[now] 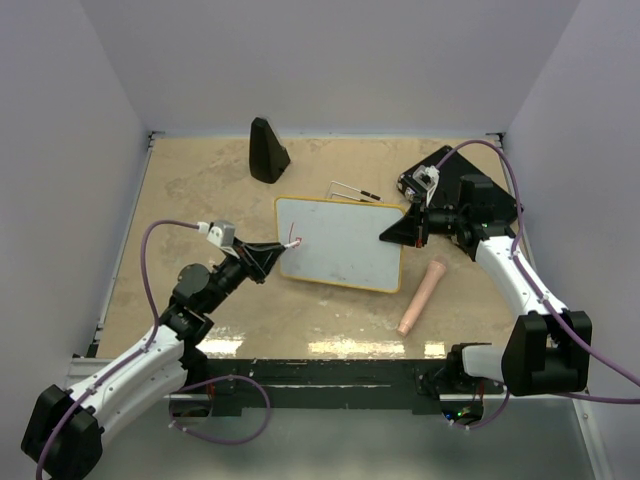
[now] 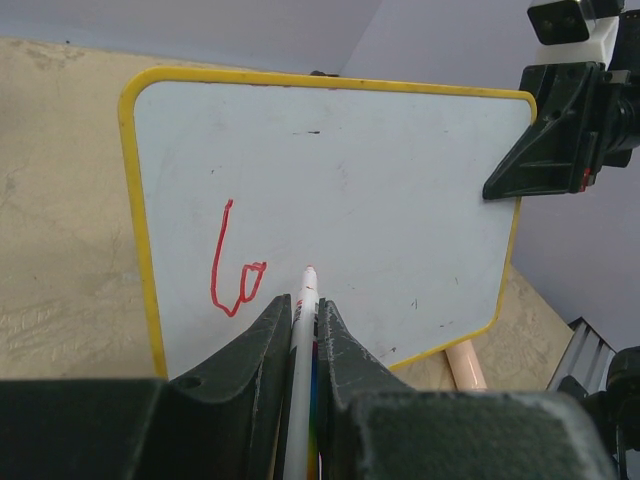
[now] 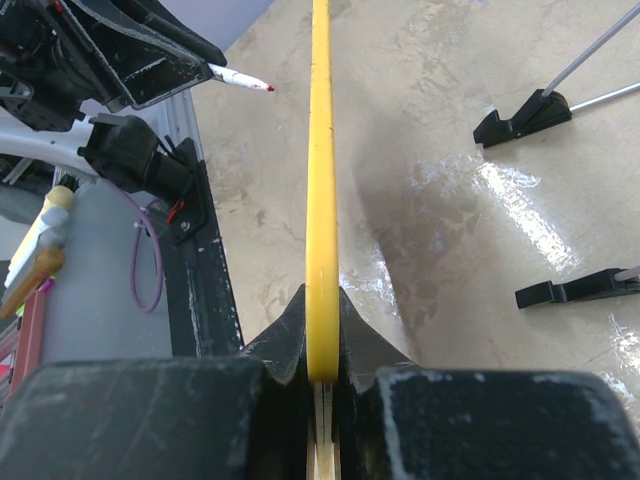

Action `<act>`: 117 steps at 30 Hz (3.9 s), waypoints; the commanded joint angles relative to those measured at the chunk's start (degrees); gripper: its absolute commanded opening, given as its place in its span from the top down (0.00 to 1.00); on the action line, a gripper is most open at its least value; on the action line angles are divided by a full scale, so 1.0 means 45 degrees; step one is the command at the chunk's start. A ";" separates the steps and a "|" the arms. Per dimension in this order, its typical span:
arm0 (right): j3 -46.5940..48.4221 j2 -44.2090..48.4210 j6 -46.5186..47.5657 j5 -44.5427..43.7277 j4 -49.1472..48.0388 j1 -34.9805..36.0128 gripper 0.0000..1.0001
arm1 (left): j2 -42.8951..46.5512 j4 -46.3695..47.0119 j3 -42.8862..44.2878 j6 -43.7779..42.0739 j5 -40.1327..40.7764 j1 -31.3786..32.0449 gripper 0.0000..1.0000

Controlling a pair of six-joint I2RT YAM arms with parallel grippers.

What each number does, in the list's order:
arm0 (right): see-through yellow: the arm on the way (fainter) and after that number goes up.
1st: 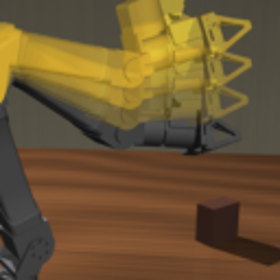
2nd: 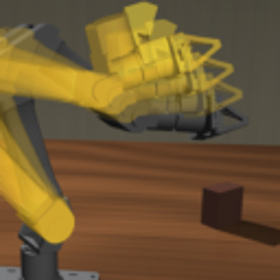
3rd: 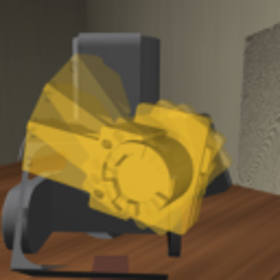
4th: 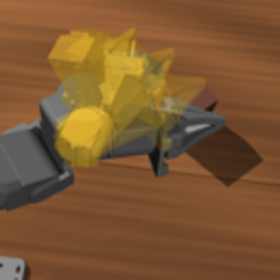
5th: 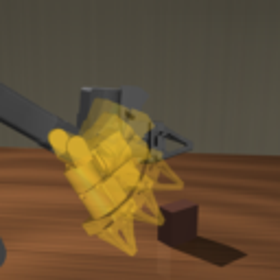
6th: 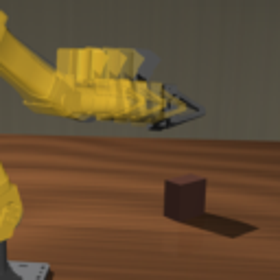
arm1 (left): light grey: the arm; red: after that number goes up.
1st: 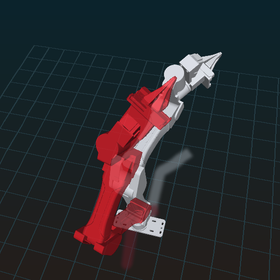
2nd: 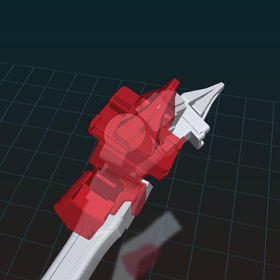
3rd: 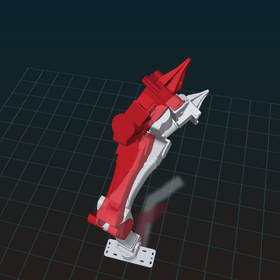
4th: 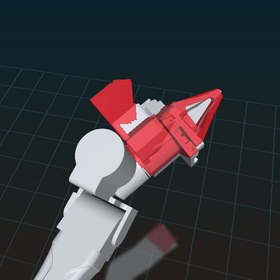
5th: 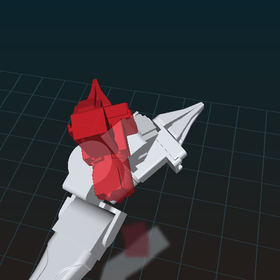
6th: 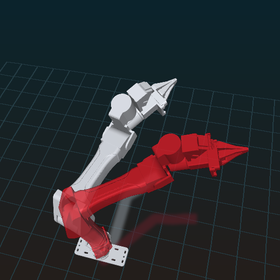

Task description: Write a sentence on the whiteboard

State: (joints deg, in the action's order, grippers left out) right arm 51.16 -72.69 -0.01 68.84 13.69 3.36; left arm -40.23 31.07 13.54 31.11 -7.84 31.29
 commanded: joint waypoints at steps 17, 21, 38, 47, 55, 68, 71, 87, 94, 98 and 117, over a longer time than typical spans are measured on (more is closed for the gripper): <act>0.0116 0.0547 -0.0173 0.1265 -0.0797 0.0035 1.00 | -0.1646 0.0869 0.1034 -0.0664 0.1076 0.0860 1.00; 0.0097 0.0566 -0.0173 0.1265 -0.0816 0.0016 1.00 | -0.1666 0.0928 0.1093 -0.0742 0.1389 0.0860 1.00; 0.0116 0.0547 -0.0193 0.1246 -0.0836 0.0035 1.00 | -0.2057 -0.0009 0.1425 -0.1113 0.1547 0.0859 1.00; 0.0117 0.0547 -0.0212 0.1265 -0.0817 0.0016 1.00 | -0.2193 -0.0654 0.1366 -0.1113 0.1332 0.0860 1.00; 0.0116 0.0586 -0.0212 0.1265 -0.0816 0.0016 1.00 | -0.2408 -0.0752 0.1424 -0.1055 0.1039 0.0860 1.00; 0.0136 0.0625 -0.0232 0.1265 -0.0817 0.0016 1.00 | -0.3072 -0.0342 0.2420 -0.1172 0.0921 0.0860 1.00; 0.0116 0.0606 -0.0213 0.1265 -0.0816 0.0036 1.00 | -0.3169 -0.0147 0.2538 -0.1153 0.0921 0.0860 1.00; 0.0136 0.0488 -0.0193 0.1265 -0.0817 0.0035 1.00 | -0.1841 -0.0948 0.1777 -0.0957 0.0511 0.0860 1.00; 0.0116 0.0605 -0.0173 0.1246 -0.0778 0.0036 1.00 | -0.2388 -0.0635 0.1776 -0.0840 0.0218 0.0860 1.00; 0.0116 0.0605 -0.0173 0.1246 -0.0797 0.0036 1.00 | -0.2564 -0.0557 0.1815 -0.0840 0.0217 0.0860 1.00; 0.0097 0.0605 -0.0193 0.1265 -0.0816 0.0016 1.00 | -0.3248 0.0029 0.2557 -0.0723 -0.0017 0.0860 1.00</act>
State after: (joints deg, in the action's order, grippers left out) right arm 51.07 -72.66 -0.01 69.14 12.73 3.33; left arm -54.78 27.81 22.20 27.46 -7.57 34.96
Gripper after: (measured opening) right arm 0.055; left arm 0.182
